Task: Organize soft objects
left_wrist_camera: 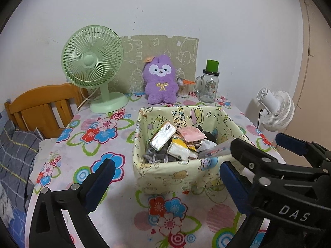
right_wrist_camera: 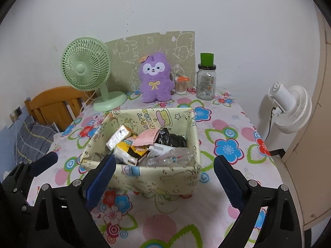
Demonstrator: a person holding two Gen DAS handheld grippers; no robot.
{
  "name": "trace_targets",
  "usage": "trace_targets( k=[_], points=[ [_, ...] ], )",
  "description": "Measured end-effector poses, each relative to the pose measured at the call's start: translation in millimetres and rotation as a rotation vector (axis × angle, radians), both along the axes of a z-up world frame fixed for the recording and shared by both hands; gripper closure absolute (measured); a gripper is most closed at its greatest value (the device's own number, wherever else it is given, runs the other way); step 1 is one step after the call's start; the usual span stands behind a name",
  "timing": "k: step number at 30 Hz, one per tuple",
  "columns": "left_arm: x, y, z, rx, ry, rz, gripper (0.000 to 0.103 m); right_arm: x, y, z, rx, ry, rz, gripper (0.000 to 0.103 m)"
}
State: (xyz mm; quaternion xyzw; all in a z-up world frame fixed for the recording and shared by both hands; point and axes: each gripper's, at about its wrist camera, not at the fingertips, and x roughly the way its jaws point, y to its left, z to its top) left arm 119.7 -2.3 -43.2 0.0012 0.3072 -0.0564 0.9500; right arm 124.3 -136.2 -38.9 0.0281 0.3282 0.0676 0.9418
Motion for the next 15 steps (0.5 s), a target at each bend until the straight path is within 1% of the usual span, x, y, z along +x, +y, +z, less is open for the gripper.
trace_targets(
  k=[6, 15],
  points=[
    [-18, 5, 5, 0.007, -0.027, 0.031, 0.000, -19, -9, 7, -0.004, -0.013, -0.031, 0.005],
    [-43, 8, 17, 0.013, -0.067, 0.041, 0.000, -45, -25, 17, 0.014, -0.045, -0.068, 0.004]
  ],
)
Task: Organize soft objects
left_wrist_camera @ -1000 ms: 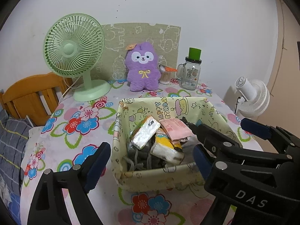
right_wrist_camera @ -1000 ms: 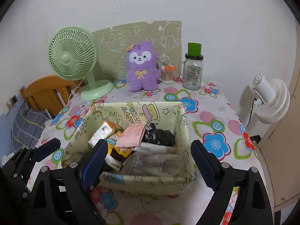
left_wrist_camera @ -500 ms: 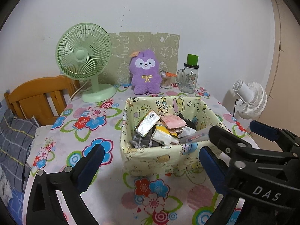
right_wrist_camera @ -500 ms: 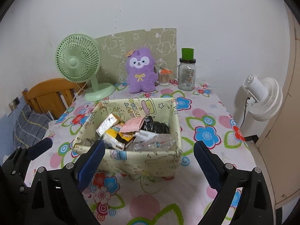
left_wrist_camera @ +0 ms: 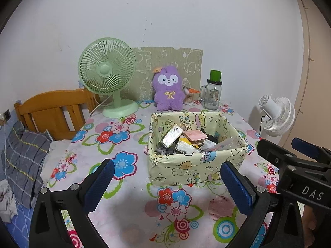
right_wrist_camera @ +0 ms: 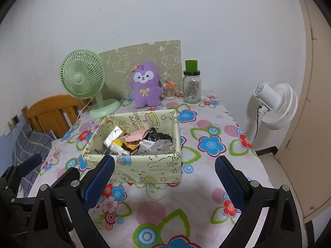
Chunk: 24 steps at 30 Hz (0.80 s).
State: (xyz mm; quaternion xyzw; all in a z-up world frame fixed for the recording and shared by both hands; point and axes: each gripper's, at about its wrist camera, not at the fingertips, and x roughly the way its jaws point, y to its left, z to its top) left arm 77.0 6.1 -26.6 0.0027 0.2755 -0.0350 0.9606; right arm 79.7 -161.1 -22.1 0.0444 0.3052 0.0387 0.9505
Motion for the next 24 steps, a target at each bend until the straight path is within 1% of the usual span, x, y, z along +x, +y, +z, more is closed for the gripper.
trace_targets(
  k=[3, 8, 12, 18, 24],
  points=[
    [-7, 2, 5, 0.000, -0.017, 0.000, 0.000, -8, -3, 5, 0.001, -0.006, -0.013, 0.004],
    [-20, 4, 12, -0.005, -0.044, 0.011, 0.000, -25, -8, 14, 0.000, -0.041, -0.025, 0.004],
    [-28, 6, 16, -0.015, -0.044, 0.011, 0.000, -35, -12, 18, 0.006, -0.064, -0.027, 0.002],
    [-43, 5, 22, -0.018, -0.068, 0.010, 0.000, -51, -13, 25, -0.018, -0.096, -0.036, 0.001],
    [-54, 3, 27, -0.014, -0.095, 0.003, 0.000, -62, -16, 29, -0.019, -0.121, -0.043, 0.000]
  ],
)
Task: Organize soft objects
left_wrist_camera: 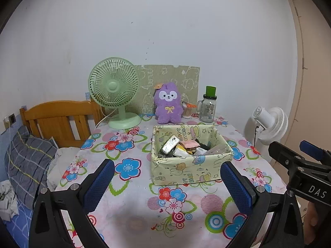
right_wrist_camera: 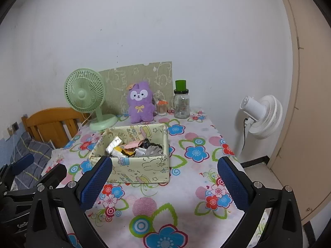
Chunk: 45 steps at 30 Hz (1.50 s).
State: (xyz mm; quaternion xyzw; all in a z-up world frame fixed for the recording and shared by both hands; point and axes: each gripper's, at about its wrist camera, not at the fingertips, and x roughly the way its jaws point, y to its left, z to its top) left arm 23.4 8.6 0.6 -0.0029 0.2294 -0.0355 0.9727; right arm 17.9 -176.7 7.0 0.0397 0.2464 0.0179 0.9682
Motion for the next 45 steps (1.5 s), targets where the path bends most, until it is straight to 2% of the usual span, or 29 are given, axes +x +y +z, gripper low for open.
trace_targets(
  k=[45],
  points=[
    [-0.7, 1.5, 4.1, -0.011, -0.012, 0.005, 0.000, -1.2, 0.6, -0.2, 0.004, 0.001, 0.001, 0.000]
  ],
)
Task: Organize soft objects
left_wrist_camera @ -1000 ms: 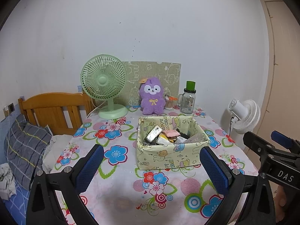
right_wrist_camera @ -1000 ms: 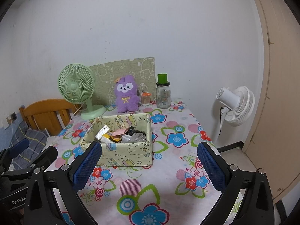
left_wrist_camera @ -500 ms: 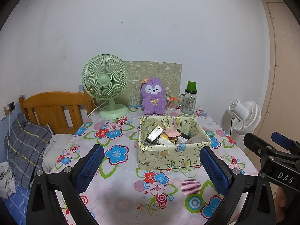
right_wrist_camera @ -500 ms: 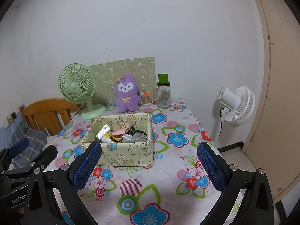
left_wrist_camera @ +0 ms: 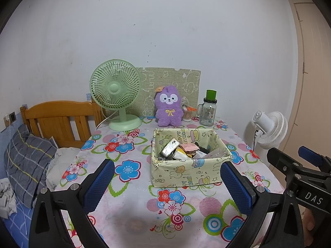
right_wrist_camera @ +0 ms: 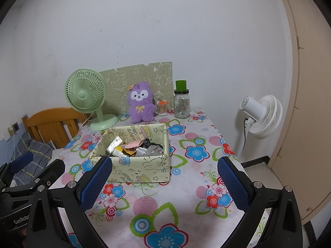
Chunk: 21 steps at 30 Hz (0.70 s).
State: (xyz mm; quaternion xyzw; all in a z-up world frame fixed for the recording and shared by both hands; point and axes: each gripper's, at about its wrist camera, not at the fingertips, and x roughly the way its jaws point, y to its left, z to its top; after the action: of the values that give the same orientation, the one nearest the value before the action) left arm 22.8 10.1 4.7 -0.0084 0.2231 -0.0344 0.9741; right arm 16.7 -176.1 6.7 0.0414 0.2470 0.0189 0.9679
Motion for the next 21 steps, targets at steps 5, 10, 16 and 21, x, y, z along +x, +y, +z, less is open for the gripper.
trace_targets(
  k=[5, 10, 16, 21],
  points=[
    [0.3, -0.2, -0.8, -0.001, 0.002, 0.003, 0.000, 0.2, 0.0, 0.0, 0.001, 0.000, 0.000, 0.000],
    [0.8, -1.8, -1.4, 0.001, 0.002, 0.000, 0.000, 0.1, -0.2, -0.2, 0.004, -0.001, -0.005, 0.000],
    [0.9, -3.1, -2.9, 0.000, 0.003, -0.005, 0.000, -1.0, -2.7, -1.5, 0.006, -0.001, -0.010, 0.000],
    [1.2, -3.4, -3.0, 0.001, 0.003, -0.004, 0.000, -1.1, -2.8, -1.4, 0.006, -0.001, -0.010, 0.000]
  ],
)
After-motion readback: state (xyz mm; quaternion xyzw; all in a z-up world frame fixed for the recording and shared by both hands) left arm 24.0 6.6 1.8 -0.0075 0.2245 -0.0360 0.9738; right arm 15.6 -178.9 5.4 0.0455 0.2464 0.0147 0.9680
